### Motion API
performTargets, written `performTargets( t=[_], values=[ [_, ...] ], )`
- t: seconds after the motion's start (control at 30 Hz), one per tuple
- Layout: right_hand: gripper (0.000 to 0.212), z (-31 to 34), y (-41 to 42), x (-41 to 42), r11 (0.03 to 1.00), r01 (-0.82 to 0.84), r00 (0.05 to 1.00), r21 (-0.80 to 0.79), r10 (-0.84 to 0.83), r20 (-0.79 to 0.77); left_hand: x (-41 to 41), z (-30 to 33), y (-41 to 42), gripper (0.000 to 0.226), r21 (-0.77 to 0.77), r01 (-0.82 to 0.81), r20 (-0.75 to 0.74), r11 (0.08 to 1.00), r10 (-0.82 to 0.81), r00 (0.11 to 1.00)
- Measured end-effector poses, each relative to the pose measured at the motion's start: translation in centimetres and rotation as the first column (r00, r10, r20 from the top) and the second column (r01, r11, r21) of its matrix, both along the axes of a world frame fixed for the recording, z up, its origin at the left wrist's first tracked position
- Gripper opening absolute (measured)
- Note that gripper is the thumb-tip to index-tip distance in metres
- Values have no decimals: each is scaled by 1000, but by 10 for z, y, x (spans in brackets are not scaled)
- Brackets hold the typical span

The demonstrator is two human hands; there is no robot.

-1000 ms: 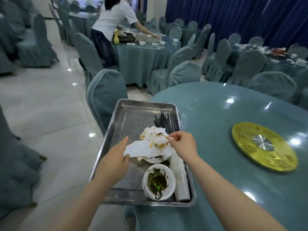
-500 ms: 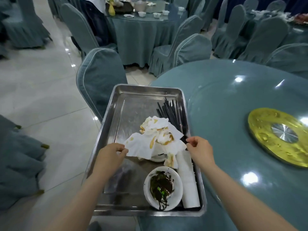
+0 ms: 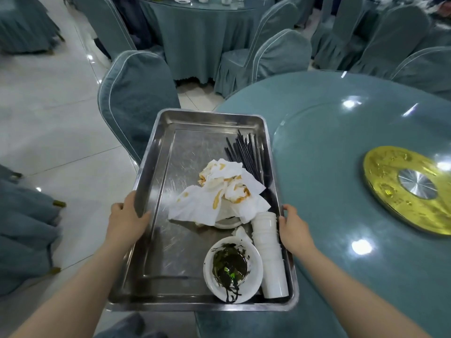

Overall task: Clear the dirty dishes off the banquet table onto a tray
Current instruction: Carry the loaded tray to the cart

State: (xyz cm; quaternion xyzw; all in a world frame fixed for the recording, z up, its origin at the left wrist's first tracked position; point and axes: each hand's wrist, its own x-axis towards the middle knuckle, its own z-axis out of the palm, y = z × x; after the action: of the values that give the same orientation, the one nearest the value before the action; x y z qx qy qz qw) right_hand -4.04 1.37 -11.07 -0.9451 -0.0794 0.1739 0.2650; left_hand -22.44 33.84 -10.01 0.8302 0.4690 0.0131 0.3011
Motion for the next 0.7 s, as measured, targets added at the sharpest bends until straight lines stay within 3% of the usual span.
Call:
performTargets(
  t=[0.17,0.43,0.7],
  values=[
    [55,-4,7,-1,998,-53,998,45,54,-31,0,-6,7,65,76,56,-21,996,-54,998],
    [51,-5,-8,-8,989,-8,999,150,0,49,-19,-2,2,61,155,64,70,986,-76,995],
    [48,35,-33,-47,975,-9,996,220,-10,84,-58,36,-16,61,161,99,123,982,-120,985]
  ],
)
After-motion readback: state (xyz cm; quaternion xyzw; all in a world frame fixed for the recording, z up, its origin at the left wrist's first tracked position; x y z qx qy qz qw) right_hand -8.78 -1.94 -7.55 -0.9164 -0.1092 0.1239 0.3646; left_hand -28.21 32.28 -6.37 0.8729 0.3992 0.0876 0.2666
